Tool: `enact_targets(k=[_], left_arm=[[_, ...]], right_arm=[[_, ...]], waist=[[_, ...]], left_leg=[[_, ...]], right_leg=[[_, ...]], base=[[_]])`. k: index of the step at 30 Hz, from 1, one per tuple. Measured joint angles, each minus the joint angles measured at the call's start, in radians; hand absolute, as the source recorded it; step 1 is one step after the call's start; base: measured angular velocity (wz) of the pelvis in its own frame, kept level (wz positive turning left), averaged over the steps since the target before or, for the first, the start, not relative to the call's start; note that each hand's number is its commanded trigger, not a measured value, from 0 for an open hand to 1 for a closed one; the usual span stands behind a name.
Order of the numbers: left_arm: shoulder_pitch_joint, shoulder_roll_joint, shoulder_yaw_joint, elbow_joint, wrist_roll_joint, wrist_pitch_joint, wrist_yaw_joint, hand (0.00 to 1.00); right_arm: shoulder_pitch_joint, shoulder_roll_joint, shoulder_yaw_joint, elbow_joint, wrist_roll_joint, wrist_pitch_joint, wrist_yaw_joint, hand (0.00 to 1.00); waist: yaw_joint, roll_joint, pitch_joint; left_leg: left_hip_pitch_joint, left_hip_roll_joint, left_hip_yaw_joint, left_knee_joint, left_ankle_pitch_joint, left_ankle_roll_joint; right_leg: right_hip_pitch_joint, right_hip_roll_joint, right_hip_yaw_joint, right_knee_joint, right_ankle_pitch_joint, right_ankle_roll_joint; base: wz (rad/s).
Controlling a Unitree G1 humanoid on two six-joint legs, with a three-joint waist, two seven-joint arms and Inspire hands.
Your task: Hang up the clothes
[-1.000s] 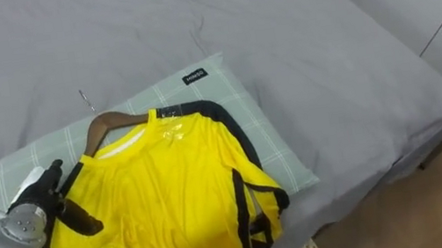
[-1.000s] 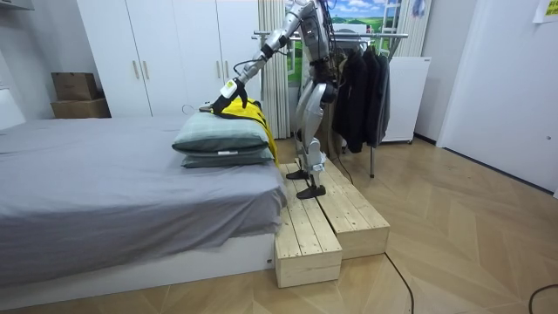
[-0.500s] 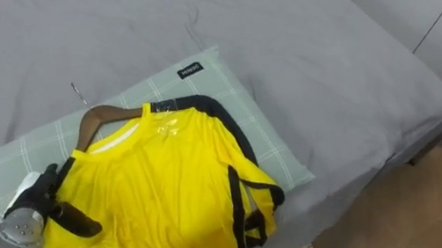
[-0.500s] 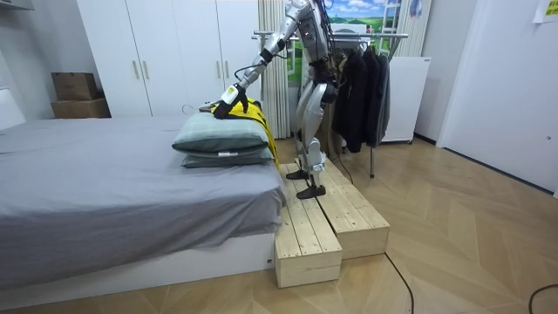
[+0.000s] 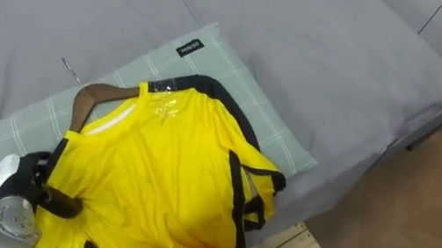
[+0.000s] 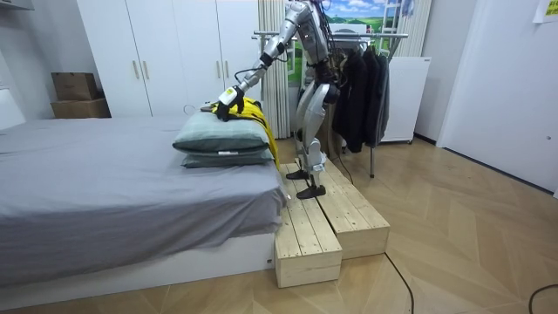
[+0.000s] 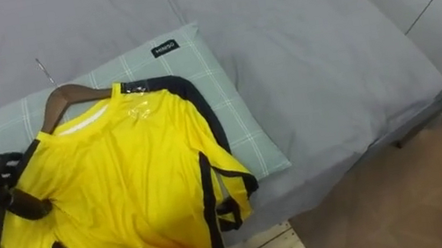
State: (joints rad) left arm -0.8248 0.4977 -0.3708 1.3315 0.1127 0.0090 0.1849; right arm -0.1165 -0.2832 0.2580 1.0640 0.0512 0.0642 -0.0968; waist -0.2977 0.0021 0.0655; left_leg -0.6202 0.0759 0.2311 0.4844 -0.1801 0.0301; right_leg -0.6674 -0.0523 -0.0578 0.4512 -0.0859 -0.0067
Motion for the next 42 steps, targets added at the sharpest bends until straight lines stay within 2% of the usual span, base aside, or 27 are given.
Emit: enact_targets(k=[4,9,17,37,42], left_arm=[[0.0,-0.002,-0.008,0.0,-0.001,0.001,0.001,1.0],[0.0,-0.009,-0.02,-0.001,-0.001,0.007,0.0,1.0],[0.0,-0.011,-0.026,-0.013,0.007,0.007,0.0,1.0],[0.0,-0.013,-0.027,-0.021,0.009,0.008,0.001,1.0],[0.0,-0.02,-0.025,-0.04,0.017,0.005,0.001,1.0]], right_arm=[[0.0,0.0,0.006,-0.022,0.0,-0.001,-0.002,0.0],[0.003,-0.001,0.006,-0.022,0.002,-0.002,-0.013,0.0],[0.002,-0.001,0.005,-0.016,-0.001,-0.01,-0.033,0.0],[-0.001,-0.001,0.005,0.016,-0.022,-0.013,-0.031,0.0],[-0.001,0.002,0.004,0.03,-0.021,-0.023,-0.033,0.0]], waist=[[0.0,0.001,0.0005],[-0.001,0.009,0.0052],[-0.001,0.02,0.0117],[-0.001,0.022,0.0118],[0.003,0.027,0.0124]], left_leg=[[-0.018,-0.001,-0.002,0.002,0.002,0.004],[-0.035,-0.001,-0.016,0.01,0.003,0.004],[-0.044,-0.002,-0.02,0.017,0.003,0.004],[-0.031,-0.002,-0.019,0.013,0.003,0.004],[0.015,-0.006,-0.023,-0.008,0.005,0.005]], right_leg=[[-0.017,-0.001,-0.002,0.002,0.0,0.0],[-0.025,-0.008,-0.022,0.01,-0.001,-0.003],[-0.033,-0.009,-0.024,0.015,-0.002,-0.004],[-0.023,-0.007,-0.022,0.014,-0.002,-0.004],[0.03,-0.006,-0.024,-0.009,-0.002,-0.002]], base=[[0.0],[0.08],[0.0],[0.0],[0.02]])
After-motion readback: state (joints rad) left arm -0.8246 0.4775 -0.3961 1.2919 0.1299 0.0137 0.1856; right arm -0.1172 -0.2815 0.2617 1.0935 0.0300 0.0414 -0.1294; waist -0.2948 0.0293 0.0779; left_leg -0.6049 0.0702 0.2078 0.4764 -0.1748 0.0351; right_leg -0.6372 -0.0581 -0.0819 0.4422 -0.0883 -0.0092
